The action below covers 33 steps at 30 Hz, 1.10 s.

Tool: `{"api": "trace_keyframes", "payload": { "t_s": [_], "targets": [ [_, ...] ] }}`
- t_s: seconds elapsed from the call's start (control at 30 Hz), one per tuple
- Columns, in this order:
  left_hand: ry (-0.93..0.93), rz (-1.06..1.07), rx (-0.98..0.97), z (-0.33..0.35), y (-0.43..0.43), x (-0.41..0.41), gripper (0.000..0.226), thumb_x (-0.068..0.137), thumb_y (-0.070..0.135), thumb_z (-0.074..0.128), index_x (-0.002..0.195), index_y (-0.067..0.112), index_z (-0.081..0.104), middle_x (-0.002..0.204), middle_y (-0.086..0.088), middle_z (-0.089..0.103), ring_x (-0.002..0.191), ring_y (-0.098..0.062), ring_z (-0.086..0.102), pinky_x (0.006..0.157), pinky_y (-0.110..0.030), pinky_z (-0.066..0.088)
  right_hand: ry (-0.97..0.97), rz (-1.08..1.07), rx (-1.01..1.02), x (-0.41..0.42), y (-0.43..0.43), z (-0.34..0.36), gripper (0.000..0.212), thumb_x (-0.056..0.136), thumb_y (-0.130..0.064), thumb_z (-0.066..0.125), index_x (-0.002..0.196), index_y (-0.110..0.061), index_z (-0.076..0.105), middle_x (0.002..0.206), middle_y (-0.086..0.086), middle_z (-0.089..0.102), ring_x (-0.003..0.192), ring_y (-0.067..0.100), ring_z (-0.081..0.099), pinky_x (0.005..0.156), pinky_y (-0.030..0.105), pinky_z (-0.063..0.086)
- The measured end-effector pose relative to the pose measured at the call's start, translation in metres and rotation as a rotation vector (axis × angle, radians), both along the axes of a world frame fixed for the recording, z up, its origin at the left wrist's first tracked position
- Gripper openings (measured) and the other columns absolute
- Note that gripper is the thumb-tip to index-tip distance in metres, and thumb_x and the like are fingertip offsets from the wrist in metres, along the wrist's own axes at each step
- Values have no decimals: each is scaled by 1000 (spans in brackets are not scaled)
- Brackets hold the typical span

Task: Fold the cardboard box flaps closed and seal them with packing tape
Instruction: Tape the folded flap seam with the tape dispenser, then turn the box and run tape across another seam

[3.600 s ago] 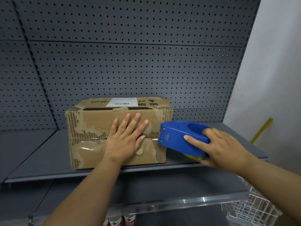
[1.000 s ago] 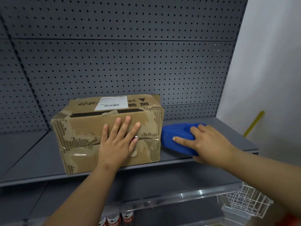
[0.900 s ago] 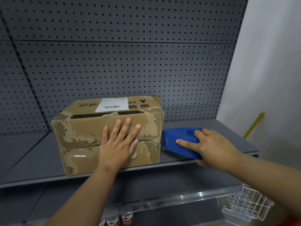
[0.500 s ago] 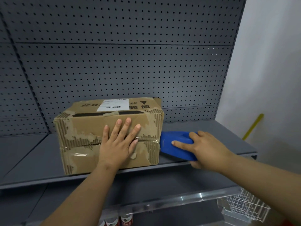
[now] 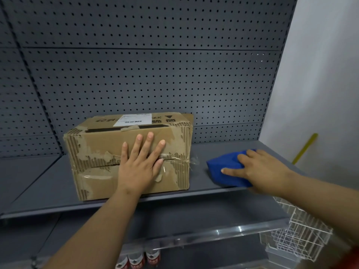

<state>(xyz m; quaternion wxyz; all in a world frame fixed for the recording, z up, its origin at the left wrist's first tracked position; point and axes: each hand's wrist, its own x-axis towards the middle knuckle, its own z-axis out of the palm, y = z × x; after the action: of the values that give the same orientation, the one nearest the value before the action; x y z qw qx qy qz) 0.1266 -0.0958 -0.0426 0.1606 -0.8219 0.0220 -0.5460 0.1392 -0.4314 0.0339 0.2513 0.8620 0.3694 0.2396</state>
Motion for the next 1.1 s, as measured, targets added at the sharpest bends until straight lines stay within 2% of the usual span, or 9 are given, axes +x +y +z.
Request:
{"api": "trace_keyframes", "payload": {
  "t_s": [0.07,0.23,0.33,0.4,0.53,0.7,0.83,1.0,1.1],
  "targets": [
    [0,2,10,1,-1,0,58,94,51,26,147,37,9,158,5,-11,146,-18,-8,115,-46,-4,-27,0,50,-3,-10,-9,86,25,-36,87,109,-33,69,72,9,62,57,27,58,54,37,52],
    [-28,-24,34,4,-13,-6,54,96,36,34,147,29,18,159,1,-6,146,-19,0,116,-45,4,-81,-68,286,14,2,7,86,35,-33,89,117,-27,65,78,16,60,59,32,56,56,42,53],
    [-17,-139,268,8,-25,-5,58,93,7,21,148,27,18,159,2,0,146,-17,-2,116,-40,-1,-73,-59,351,18,12,18,84,39,-35,87,120,-28,63,75,15,58,58,31,54,56,41,51],
    [36,-222,444,14,-33,-3,57,93,2,20,142,26,34,154,6,27,146,-17,4,115,-38,3,-85,-49,387,20,18,22,84,40,-34,87,120,-27,63,73,15,57,58,32,54,55,40,51],
    [239,-307,640,30,-45,-2,47,82,20,36,122,21,61,135,7,54,135,-13,37,114,-34,5,-105,-21,429,21,28,26,83,42,-34,86,121,-26,62,72,14,57,60,32,55,59,41,52],
    [335,-251,778,37,-56,7,31,86,31,44,102,20,68,114,3,68,127,-21,50,116,-37,5,-98,-9,465,18,35,30,83,42,-38,86,121,-28,62,70,10,55,59,29,54,57,36,51],
    [361,-297,748,35,-60,7,14,83,31,56,89,23,66,99,5,69,119,-20,57,115,-36,9,-101,31,537,14,40,39,81,44,-36,85,121,-27,62,69,10,52,57,28,53,55,35,50],
    [459,-250,710,33,-68,0,36,88,41,41,81,20,70,91,3,70,110,-21,61,116,-36,4,-112,95,709,4,38,59,78,50,-31,84,124,-25,60,72,2,33,60,21,37,57,32,44],
    [524,-270,594,33,-76,-11,49,88,49,34,88,19,73,103,2,71,118,-20,57,116,-36,3,-130,152,793,-6,39,72,78,53,-29,84,127,-25,58,74,1,32,63,21,35,60,29,37]
  ]
}}
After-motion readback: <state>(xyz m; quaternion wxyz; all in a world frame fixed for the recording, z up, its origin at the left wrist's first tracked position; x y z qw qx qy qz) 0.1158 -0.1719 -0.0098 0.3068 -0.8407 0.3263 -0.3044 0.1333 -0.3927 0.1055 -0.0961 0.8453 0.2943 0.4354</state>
